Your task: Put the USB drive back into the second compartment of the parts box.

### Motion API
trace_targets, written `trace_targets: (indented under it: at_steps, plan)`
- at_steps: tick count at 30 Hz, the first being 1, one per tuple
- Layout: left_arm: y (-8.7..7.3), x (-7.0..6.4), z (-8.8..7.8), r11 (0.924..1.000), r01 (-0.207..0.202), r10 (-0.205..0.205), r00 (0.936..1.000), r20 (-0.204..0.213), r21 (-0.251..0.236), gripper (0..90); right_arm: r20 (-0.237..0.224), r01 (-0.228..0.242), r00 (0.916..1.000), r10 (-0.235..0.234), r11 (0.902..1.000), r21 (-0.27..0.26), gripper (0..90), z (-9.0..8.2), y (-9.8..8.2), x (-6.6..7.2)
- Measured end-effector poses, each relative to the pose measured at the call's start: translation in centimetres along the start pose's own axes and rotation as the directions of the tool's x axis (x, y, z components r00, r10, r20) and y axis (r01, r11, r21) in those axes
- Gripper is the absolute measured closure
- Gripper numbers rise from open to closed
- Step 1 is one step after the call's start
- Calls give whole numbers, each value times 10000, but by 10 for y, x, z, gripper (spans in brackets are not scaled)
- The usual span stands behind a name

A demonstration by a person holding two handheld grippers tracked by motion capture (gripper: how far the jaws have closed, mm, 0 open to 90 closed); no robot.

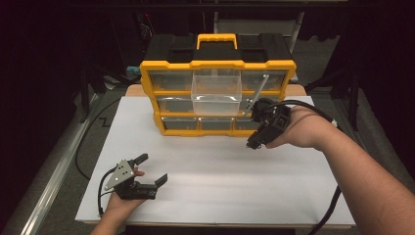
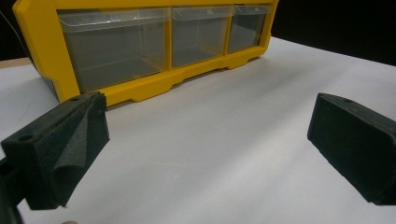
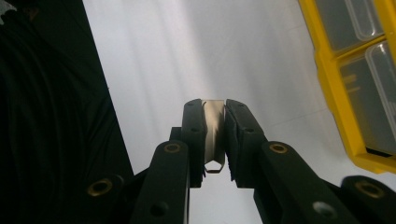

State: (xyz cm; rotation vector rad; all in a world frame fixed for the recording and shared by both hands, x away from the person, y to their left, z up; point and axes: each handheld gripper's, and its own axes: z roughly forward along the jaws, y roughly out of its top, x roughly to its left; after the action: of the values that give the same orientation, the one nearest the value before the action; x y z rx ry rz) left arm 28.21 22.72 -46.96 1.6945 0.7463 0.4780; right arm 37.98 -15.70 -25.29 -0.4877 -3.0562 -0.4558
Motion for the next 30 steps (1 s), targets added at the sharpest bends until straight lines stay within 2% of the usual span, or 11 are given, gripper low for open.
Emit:
trace_targets:
  at_steps: [12, 16, 23, 30]
  plan:
    - [0, 0, 0, 10000, -28, 28, 10000, 89, 31, 3, 126, -17, 9999, 18, 10000, -96, 798, -23, 8, -1]
    - [0, -1, 0, 10000, -33, 33, 9999, 105, 7, 3, -65, -12, 10000, 11, 9998, -201, 797, -32, 9, -1]
    - [0, 0, 0, 10000, 2, -1, 10000, 79, -46, 3, 64, -59, 10000, 61, 9995, -302, 797, -48, 12, -1]
    - [0, 0, 0, 10000, -12, 13, 10000, 98, -40, 3, 155, -134, 9998, 139, 9994, -323, 797, -58, 15, -3]
